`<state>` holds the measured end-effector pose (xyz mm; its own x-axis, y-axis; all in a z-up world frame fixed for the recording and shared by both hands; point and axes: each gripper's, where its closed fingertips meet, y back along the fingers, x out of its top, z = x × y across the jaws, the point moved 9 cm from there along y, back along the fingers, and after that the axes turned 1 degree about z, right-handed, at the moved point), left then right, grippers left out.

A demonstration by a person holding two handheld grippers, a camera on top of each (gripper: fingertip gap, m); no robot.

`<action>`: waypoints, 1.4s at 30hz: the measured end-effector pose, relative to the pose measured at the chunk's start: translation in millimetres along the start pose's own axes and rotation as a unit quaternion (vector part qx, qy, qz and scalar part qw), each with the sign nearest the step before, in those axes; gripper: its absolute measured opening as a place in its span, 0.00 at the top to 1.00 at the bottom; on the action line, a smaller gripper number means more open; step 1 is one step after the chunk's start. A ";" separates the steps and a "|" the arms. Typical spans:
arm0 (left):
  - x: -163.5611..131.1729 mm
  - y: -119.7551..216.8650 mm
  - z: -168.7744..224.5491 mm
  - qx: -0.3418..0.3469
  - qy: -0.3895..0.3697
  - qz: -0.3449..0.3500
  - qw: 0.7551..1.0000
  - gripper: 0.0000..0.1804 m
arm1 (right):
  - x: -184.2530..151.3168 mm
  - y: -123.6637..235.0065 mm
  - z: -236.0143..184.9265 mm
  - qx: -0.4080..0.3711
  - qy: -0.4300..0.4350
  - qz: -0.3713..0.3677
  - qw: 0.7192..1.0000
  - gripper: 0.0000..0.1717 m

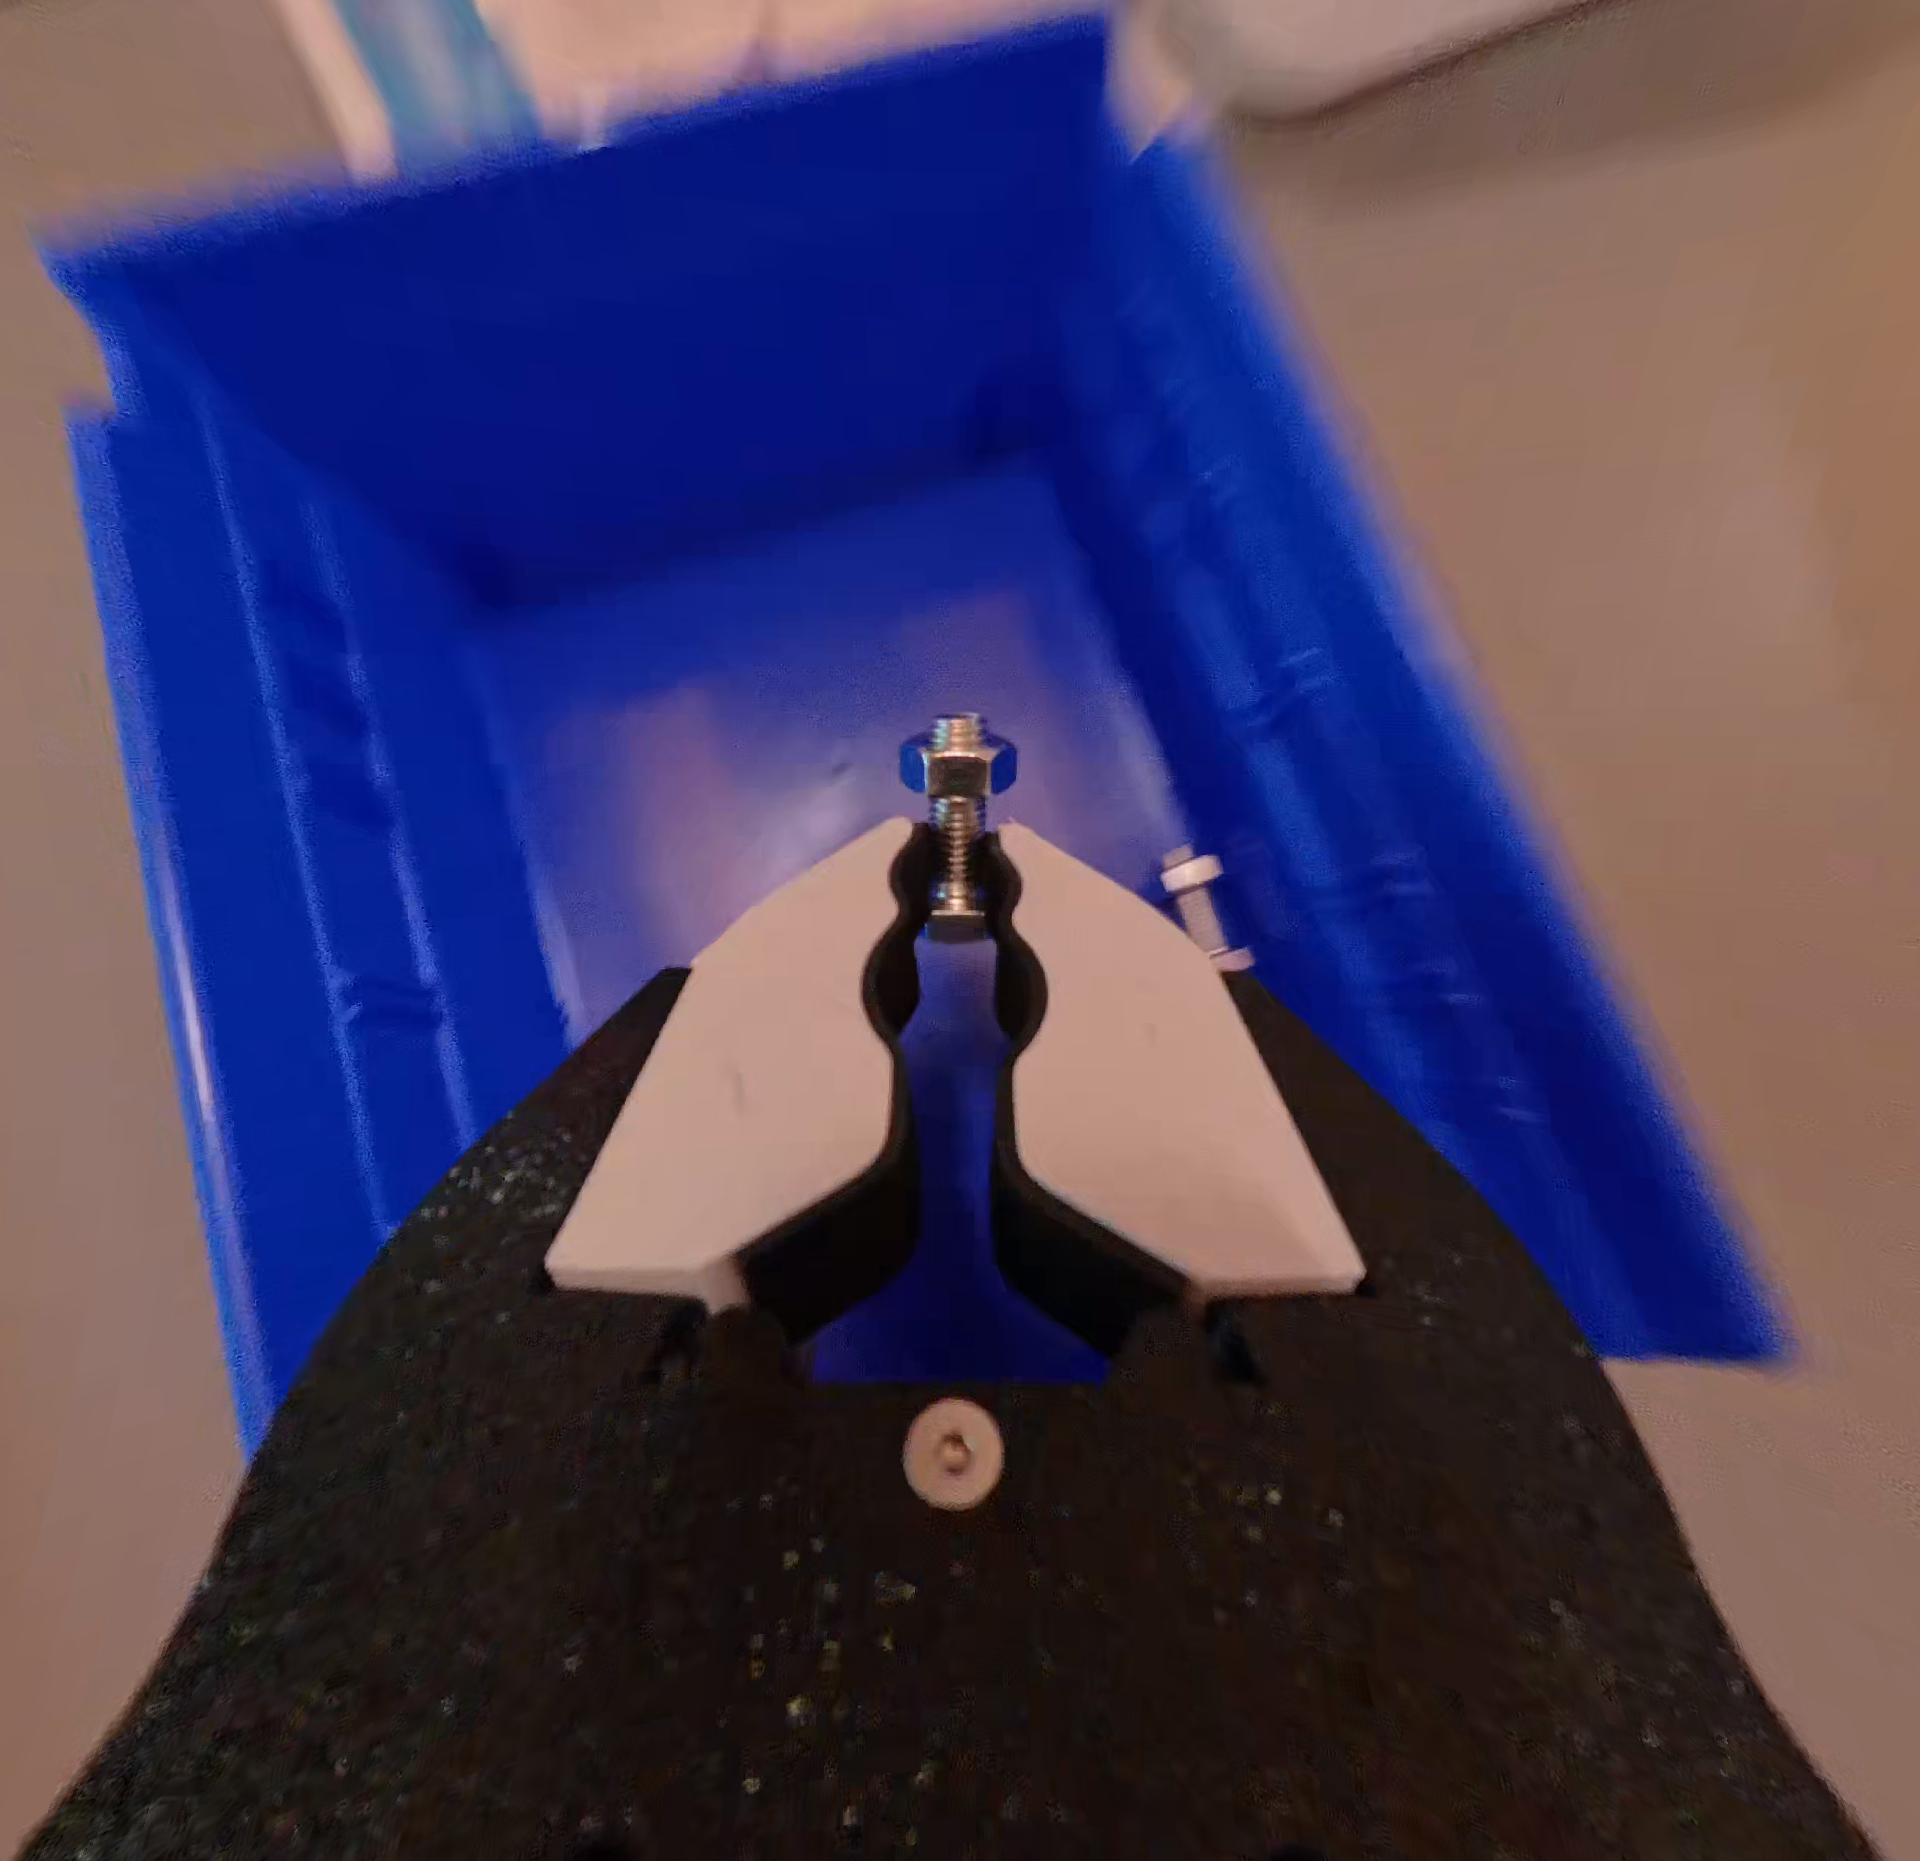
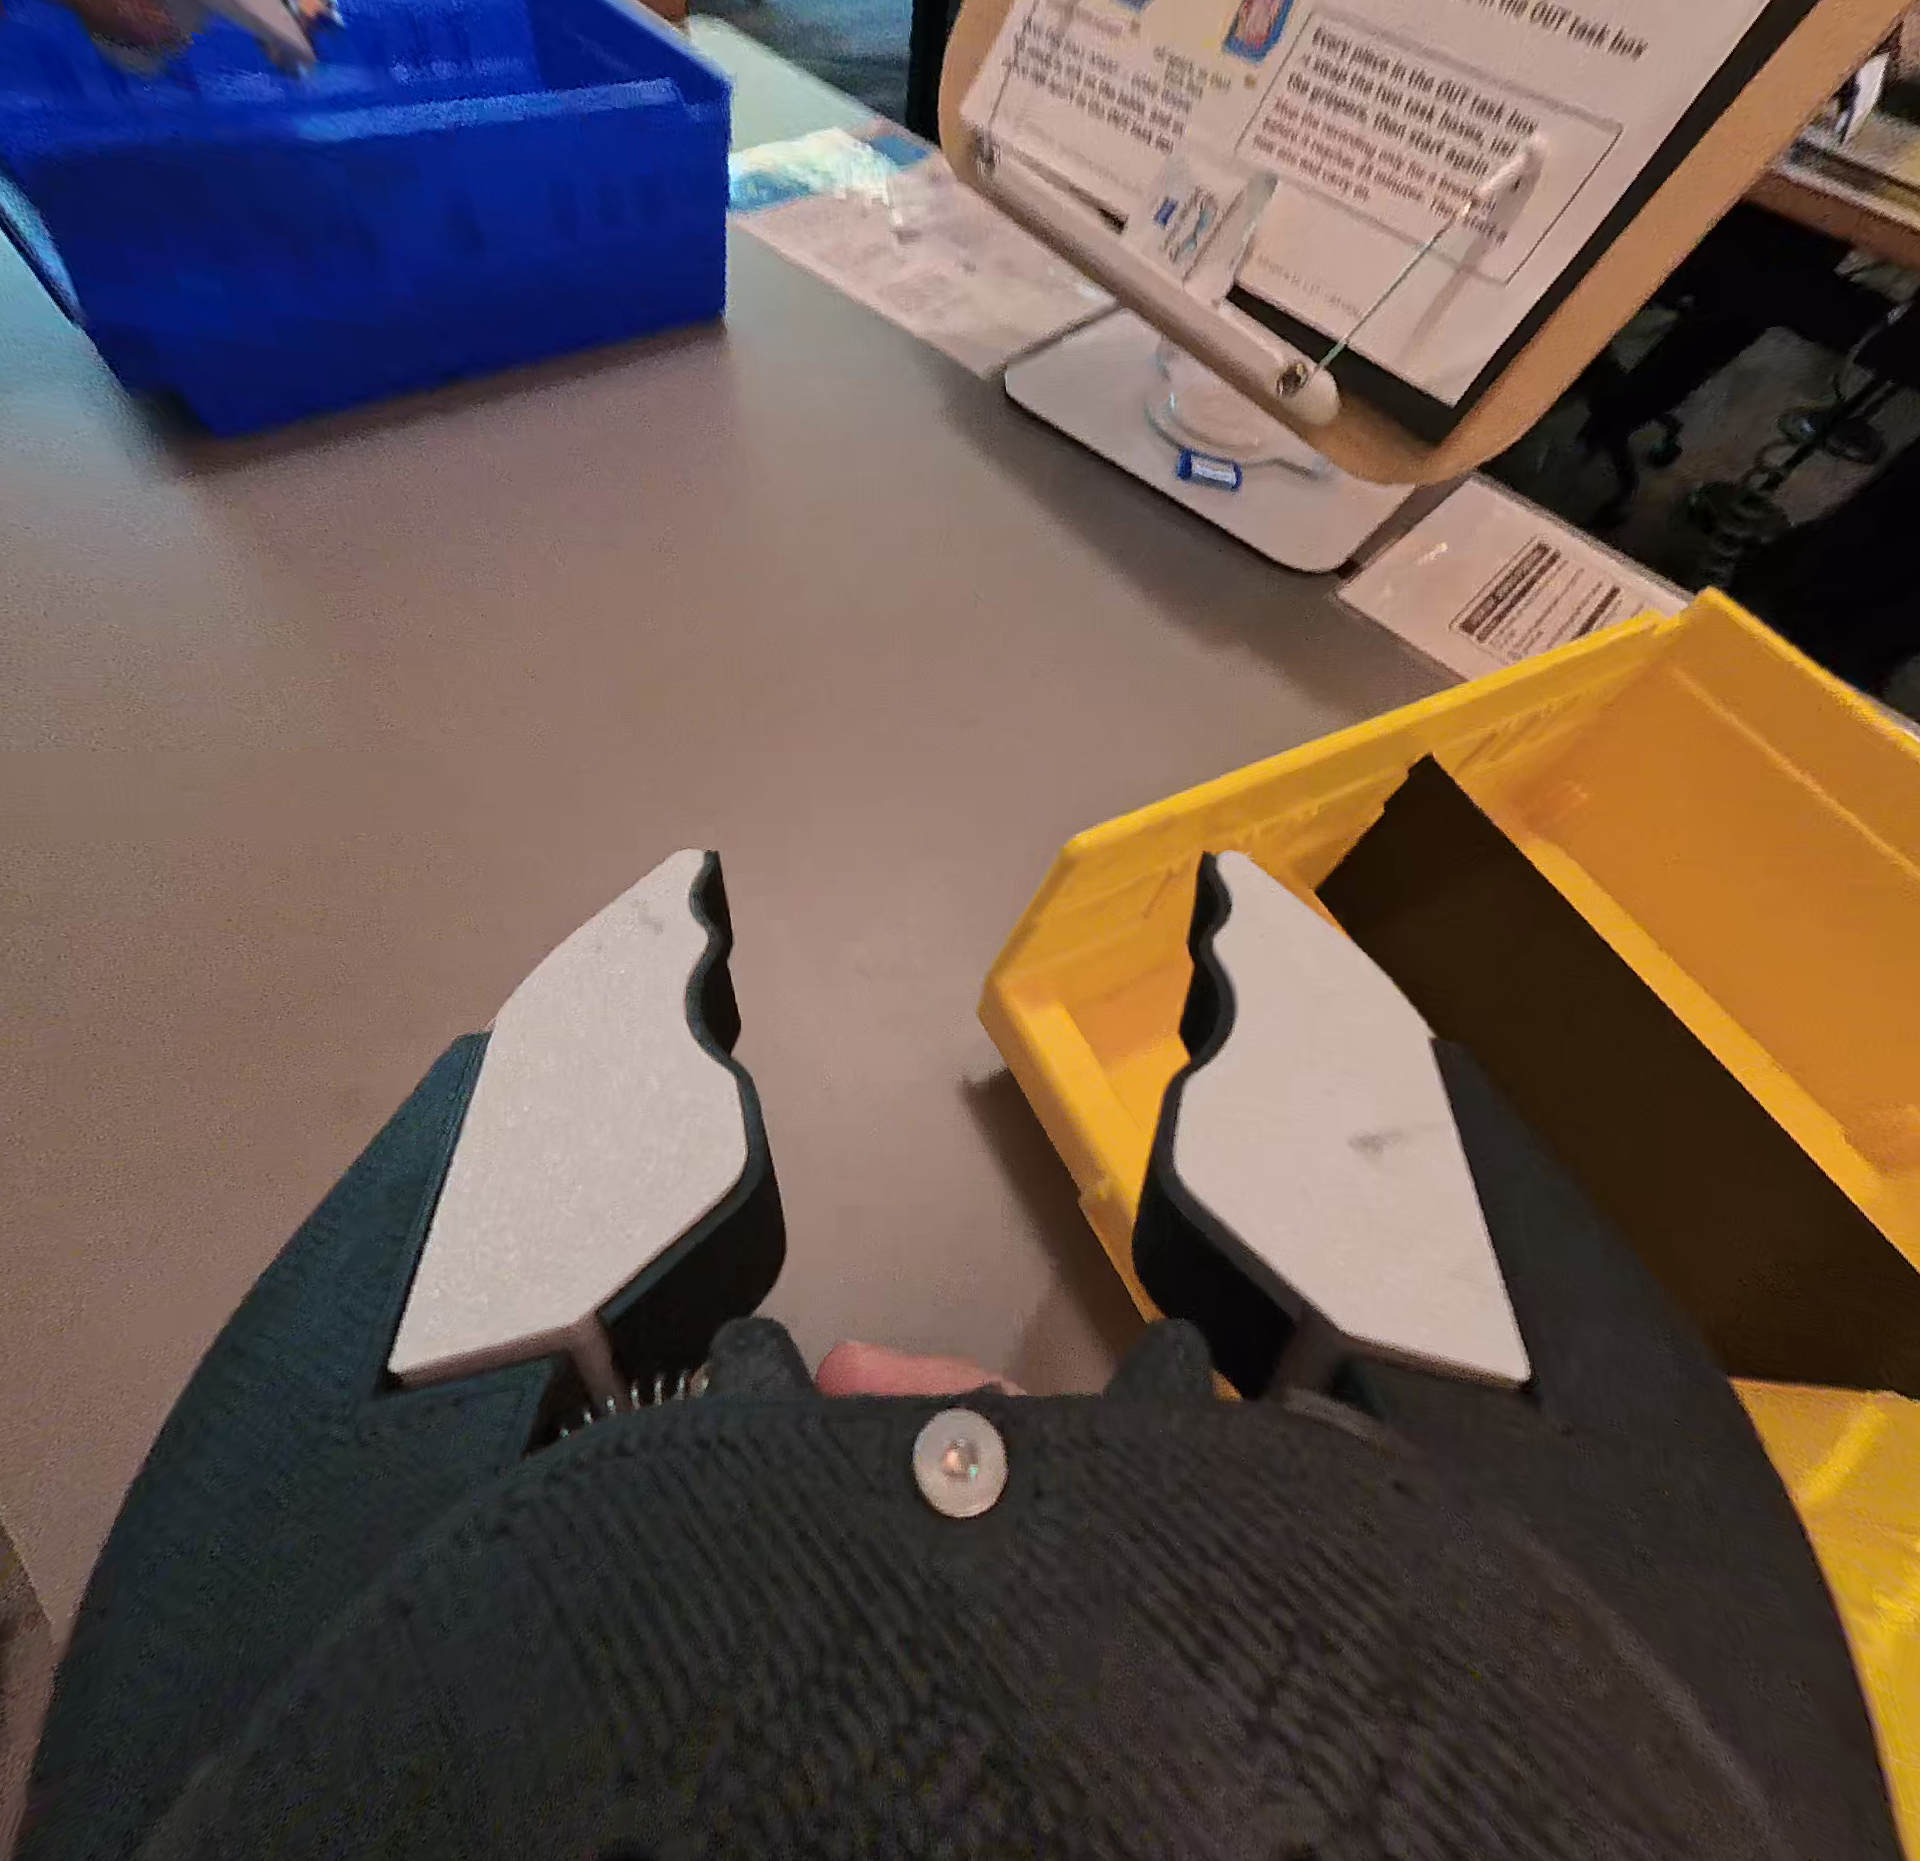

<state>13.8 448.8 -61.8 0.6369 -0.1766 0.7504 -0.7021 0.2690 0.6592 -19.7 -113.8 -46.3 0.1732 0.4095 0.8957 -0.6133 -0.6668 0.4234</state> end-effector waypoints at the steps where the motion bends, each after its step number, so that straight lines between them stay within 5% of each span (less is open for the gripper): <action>1: 6.2 13.5 14.4 -0.030 -0.012 0.052 0.998 0.95 | 4.0 -0.7 -1.4 0.007 -0.014 0.022 1.000 0.49; 4: 18.2 46.8 64.8 -0.126 -0.036 0.194 0.972 0.95 | 19.7 -4.9 -13.3 0.044 -0.064 0.115 0.990 0.45; 8: 14.6 61.4 139.5 -0.269 -0.043 0.322 0.907 0.95 | 38.7 -9.6 -44.8 0.100 -0.087 0.229 0.964 0.48; 12: -3.5 35.8 207.0 -0.413 -0.021 0.391 0.822 0.95 | 40.2 -21.2 -80.9 0.132 -0.075 0.260 0.954 0.47; 15: -18.7 -3.4 242.2 -0.489 -0.020 0.373 0.788 0.95 | 31.3 -33.7 -105.1 0.155 -0.079 0.265 0.948 0.46; 20: -35.6 -31.8 271.9 -0.509 -0.078 0.375 0.770 0.95 | 15.3 -50.0 -125.4 0.155 -0.059 0.284 0.944 0.48; 25: -41.1 -30.9 268.7 -0.484 -0.099 0.392 0.776 0.95 | 11.4 -67.0 -129.3 0.195 -0.069 0.331 0.921 0.54; 28: -42.5 -20.4 263.5 -0.474 -0.107 0.432 0.760 0.95 | 10.6 -76.3 -129.3 0.200 -0.060 0.374 0.904 0.59; 42: -50.1 -35.8 276.1 -0.429 -0.167 0.368 0.808 0.95 | 10.4 -85.5 -143.4 0.221 -0.014 0.374 0.901 0.67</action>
<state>-80.8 186.6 -109.9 -0.0758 0.1231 0.9895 -0.2819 0.9492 -0.1397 -76.0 36.8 -92.6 -0.1382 -0.2686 0.9533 -0.2014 -0.9348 -0.2925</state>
